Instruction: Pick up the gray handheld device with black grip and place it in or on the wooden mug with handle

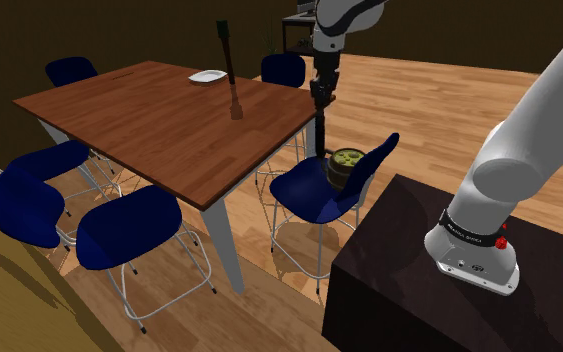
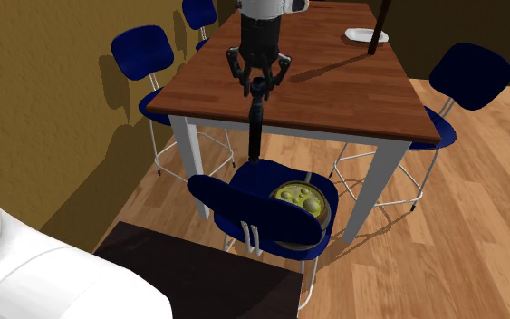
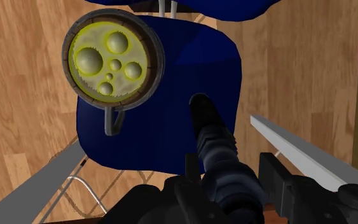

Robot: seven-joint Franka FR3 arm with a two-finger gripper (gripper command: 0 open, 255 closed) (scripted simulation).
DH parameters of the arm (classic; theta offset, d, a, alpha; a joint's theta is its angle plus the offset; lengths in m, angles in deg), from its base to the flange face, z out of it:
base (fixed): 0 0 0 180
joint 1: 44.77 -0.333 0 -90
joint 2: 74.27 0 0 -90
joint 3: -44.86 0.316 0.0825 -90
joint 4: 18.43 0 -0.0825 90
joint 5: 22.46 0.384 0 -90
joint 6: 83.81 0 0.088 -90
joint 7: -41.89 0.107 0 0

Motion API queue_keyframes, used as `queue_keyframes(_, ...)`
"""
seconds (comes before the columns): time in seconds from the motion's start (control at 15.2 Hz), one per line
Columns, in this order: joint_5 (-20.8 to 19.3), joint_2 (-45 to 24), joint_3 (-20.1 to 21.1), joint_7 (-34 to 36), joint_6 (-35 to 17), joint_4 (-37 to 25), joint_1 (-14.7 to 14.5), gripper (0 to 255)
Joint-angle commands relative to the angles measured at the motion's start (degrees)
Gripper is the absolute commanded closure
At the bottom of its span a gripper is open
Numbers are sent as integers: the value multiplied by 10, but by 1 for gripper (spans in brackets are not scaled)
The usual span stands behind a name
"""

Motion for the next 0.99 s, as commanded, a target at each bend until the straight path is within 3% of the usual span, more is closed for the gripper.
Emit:
queue_keyframes(0.0, -1, 5, 0, 1, 16, -12, 0, 255)
queue_keyframes(0.2, -1, 9, 1, 3, 36, -27, 0, 255)
queue_keyframes(0.92, -31, 76, -74, -112, 150, -72, 54, 255)
